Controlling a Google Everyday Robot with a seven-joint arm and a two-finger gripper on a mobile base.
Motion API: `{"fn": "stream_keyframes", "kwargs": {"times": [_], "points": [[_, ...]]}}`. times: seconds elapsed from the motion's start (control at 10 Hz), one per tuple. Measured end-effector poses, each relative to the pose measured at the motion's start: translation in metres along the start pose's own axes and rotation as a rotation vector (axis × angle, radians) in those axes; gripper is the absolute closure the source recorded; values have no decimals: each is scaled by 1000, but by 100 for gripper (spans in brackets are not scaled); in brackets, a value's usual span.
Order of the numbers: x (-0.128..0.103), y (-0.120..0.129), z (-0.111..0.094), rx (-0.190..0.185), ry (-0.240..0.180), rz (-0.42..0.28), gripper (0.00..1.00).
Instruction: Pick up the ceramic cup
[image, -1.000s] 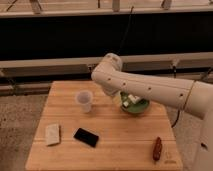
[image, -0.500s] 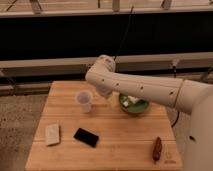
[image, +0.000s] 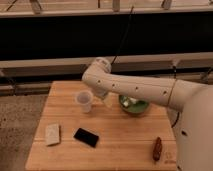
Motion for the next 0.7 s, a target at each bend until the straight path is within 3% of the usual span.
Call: {"fn": "stream_keyframes", "kwargs": {"times": [0.7], "points": [[-28, -10, 22, -4, -44, -78, 20]]}}
